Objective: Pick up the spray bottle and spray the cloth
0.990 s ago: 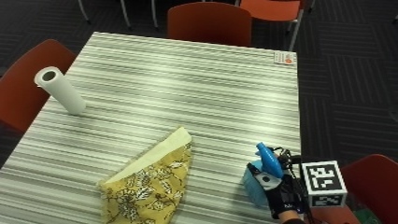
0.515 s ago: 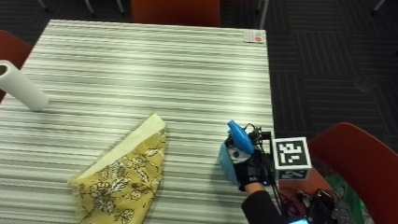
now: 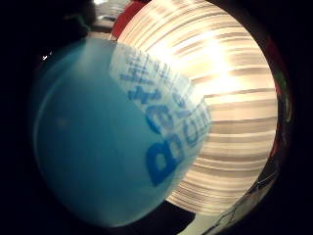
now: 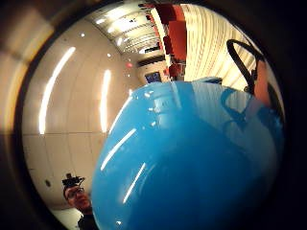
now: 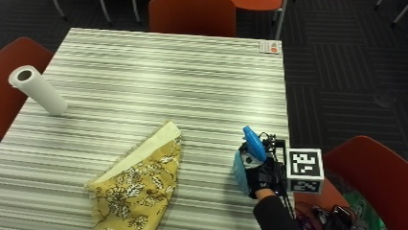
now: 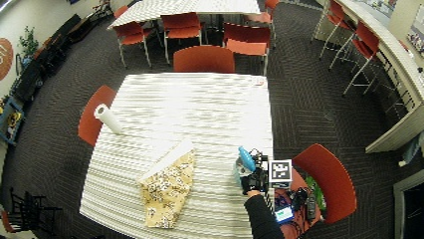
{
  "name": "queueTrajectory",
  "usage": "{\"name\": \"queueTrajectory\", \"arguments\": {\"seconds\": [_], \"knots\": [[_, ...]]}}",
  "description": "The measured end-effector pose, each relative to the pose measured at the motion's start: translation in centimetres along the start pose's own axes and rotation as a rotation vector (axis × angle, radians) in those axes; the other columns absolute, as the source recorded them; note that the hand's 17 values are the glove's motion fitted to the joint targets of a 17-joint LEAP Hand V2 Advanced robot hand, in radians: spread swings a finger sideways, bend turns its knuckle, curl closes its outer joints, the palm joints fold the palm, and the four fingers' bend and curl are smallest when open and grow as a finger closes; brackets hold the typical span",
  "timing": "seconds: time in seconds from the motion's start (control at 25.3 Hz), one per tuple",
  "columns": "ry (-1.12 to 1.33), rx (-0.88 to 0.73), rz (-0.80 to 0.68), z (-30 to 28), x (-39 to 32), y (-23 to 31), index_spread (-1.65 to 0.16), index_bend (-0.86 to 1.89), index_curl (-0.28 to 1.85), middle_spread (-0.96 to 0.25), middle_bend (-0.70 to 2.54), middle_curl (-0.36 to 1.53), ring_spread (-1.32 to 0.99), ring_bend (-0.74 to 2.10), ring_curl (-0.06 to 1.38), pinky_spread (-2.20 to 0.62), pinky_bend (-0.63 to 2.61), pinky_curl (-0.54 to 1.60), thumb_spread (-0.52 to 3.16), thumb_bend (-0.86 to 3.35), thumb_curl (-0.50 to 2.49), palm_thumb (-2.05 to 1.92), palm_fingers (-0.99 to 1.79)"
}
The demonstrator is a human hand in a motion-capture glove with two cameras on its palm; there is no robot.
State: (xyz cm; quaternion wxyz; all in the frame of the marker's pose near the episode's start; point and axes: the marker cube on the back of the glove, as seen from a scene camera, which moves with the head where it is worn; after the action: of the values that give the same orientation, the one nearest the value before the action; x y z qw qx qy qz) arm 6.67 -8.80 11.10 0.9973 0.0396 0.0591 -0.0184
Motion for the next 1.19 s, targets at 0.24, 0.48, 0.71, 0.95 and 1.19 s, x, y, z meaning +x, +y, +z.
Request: {"name": "queueTrajectory", "arguments": {"seconds": [0.24,0.48,0.71,0.95,1.19], "knots": [[0.047,0.017,0.087,-0.9,-1.8,-0.4,-0.16,0.51,0.53,-0.08,0.49,0.52,-0.03,0.2,0.36,0.12,0.1,0.21,0.76,-0.01,0.69,1.17,0.81],[0.006,0.1,0.046,-3.8,-8.4,-0.1,-0.14,0.48,0.53,-0.08,0.5,0.53,-0.02,0.21,0.37,0.13,0.11,0.21,0.74,-0.02,0.7,1.17,0.84],[-0.003,0.157,0.038,-5.5,-10.6,0.4,-0.14,0.47,0.54,-0.08,0.49,0.53,-0.02,0.21,0.38,0.13,0.12,0.21,0.73,-0.02,0.72,1.17,0.85],[-0.006,0.116,0.068,-3.2,-9.8,1.3,-0.13,0.45,0.55,-0.08,0.49,0.53,-0.01,0.21,0.38,0.14,0.12,0.21,0.71,-0.02,0.73,1.16,0.87],[-0.013,-0.068,0.112,4.3,-12.4,4.1,-0.13,0.44,0.55,-0.08,0.48,0.53,-0.01,0.2,0.39,0.14,0.13,0.21,0.7,-0.02,0.73,1.16,0.87]]}}
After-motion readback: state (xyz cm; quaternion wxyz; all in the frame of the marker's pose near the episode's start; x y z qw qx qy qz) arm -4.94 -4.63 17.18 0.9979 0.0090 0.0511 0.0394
